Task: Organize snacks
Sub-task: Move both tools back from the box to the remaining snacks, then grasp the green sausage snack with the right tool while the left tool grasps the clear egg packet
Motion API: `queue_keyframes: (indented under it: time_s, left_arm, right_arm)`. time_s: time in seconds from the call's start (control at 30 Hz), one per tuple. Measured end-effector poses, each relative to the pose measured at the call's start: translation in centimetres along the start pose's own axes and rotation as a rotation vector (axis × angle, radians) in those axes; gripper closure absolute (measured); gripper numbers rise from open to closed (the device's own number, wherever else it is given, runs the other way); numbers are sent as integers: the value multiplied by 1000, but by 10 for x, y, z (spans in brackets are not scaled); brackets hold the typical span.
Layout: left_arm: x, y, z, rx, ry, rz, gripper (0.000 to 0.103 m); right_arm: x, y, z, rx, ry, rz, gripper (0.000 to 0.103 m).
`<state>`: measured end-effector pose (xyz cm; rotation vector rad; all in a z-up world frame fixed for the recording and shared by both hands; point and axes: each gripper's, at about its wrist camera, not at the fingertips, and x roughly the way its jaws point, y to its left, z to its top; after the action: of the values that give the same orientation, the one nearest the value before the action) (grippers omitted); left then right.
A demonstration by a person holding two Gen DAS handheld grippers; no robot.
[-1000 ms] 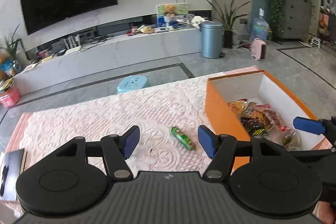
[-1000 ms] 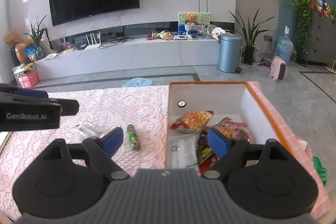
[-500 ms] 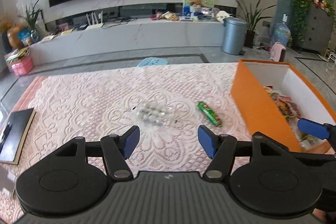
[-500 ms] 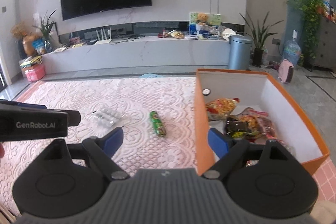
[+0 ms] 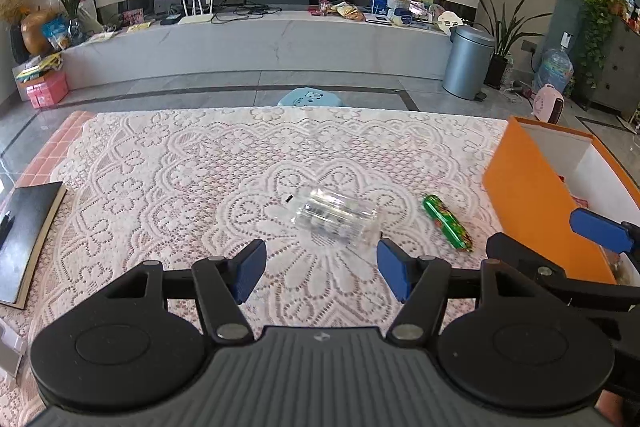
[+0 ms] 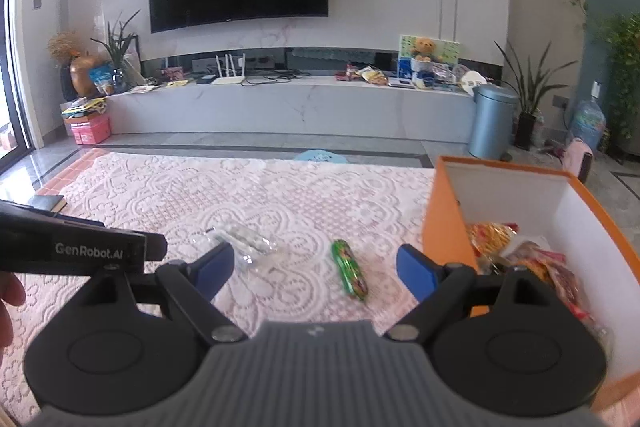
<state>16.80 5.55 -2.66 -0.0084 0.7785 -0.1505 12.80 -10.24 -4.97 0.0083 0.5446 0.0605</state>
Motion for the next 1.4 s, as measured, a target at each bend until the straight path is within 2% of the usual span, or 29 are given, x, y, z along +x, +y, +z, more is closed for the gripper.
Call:
queue_keyframes:
  time_s: [0.13, 0.23, 0.4, 0.53, 0.77, 0.93, 1.03, 1.2, 1.3, 1.37, 1.4]
  left_arm:
    - [14, 11, 4, -8, 13, -1, 28]
    - [26, 16, 6, -14, 33, -13, 28]
    - [51, 18, 10, -27, 81, -27, 30]
    - [69, 11, 13, -12, 94, 7, 30]
    - [101, -6, 15, -72, 126, -16, 25]
    - [123, -19, 8, -69, 165, -53, 26]
    - [131, -26, 5, -46, 174, -42, 27]
    - [140, -36, -1, -8, 197, -44, 28]
    - [145, -38, -3, -4, 202, -6, 40]
    - [144, -39, -4, 18, 191, 9, 54]
    - [143, -40, -5, 32, 187, 18, 67]
  right_arm:
    - [21, 6, 3, -29, -16, 17, 17]
    - [37, 10, 3, -61, -8, 24, 21]
    - [70, 14, 0, -106, 46, 16, 29]
    - [99, 11, 0, -130, 90, -11, 36]
    - [145, -2, -12, -84, 172, -50, 49]
    - [161, -13, -21, -54, 225, -68, 55]
    - [167, -18, -26, -40, 256, -76, 56]
    - [175, -20, -32, -30, 295, -83, 70]
    - [175, -16, -34, -59, 295, -90, 78]
    - [175, -14, -35, -77, 291, -95, 82]
    - [175, -14, -35, -78, 291, -93, 83]
